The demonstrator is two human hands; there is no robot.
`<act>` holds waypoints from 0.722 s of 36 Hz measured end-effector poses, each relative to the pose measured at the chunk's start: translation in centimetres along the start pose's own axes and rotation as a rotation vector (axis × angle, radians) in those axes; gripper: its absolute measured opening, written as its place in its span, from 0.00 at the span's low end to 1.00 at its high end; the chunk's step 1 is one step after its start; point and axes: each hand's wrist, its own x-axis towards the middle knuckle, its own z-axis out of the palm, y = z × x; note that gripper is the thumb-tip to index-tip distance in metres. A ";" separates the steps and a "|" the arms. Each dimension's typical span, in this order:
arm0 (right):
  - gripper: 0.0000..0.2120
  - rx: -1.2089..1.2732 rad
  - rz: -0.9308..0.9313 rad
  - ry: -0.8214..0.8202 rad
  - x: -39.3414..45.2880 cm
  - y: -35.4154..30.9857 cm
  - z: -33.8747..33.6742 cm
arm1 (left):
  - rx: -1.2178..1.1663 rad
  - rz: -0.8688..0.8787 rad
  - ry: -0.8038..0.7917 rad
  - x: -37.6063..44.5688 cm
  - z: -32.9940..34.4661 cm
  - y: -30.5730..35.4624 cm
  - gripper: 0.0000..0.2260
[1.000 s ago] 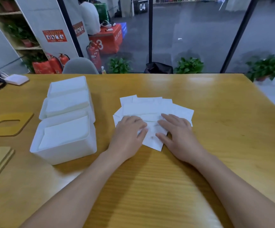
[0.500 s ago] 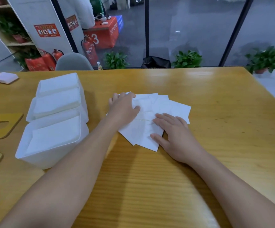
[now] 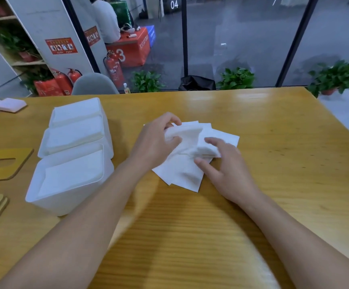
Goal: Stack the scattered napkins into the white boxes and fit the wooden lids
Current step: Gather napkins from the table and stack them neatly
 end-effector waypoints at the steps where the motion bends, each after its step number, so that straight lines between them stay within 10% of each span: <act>1: 0.30 0.088 0.037 0.038 -0.2 -0.4 -0.6 | -0.084 -0.007 -0.032 -0.7 -0.3 0.6 0.13; 8: 0.20 0.548 0.046 0.010 -1.3 -2.6 -3.5 | -0.380 -0.072 -0.261 -4.8 0.5 2.4 0.16; 17: 0.07 0.394 0.075 -0.108 -1.9 -0.1 -2.8 | -0.506 -0.177 -0.226 -7.0 2.5 1.6 0.06; 26: 0.06 -0.099 -0.077 -0.170 -2.7 1.7 -2.4 | -0.146 -0.122 -0.097 -7.7 3.1 -1.7 0.03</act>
